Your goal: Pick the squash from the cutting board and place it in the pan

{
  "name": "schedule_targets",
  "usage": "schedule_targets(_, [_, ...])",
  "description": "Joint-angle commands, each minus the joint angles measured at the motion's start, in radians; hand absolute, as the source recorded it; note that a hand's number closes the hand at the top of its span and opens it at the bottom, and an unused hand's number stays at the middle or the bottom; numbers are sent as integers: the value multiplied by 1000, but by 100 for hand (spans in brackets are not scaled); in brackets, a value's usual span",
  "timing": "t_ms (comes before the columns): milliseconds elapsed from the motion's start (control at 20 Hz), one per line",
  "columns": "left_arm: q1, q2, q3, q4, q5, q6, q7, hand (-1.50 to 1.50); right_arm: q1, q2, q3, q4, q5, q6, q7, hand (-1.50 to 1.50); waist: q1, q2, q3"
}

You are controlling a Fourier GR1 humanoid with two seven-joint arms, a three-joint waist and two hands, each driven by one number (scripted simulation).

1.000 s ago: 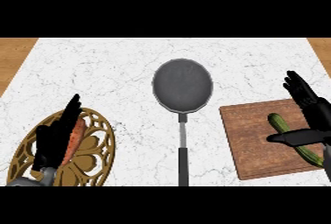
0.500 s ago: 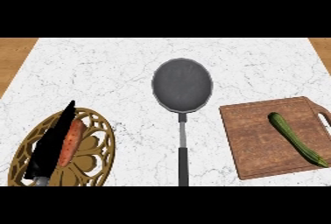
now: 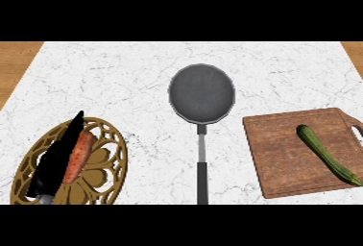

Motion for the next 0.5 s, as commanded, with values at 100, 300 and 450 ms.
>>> schedule_targets(100, [5, 9, 48, 30, 17, -60, -16, 0, -176, 36, 85, 1, 76, 142, 92, -150, -1, 0, -2])
schedule_targets(300, [33, -48, 11, -23, -50, 2, 19, 0, -246, 137, 116, -13, 119, 119, 241, -150, -5, -3, -2])
schedule_targets(450, [1, -39, 61, 51, -36, -60, -15, 0, -251, 115, 125, -10, 148, 211, 258, -150, -15, -2, -2])
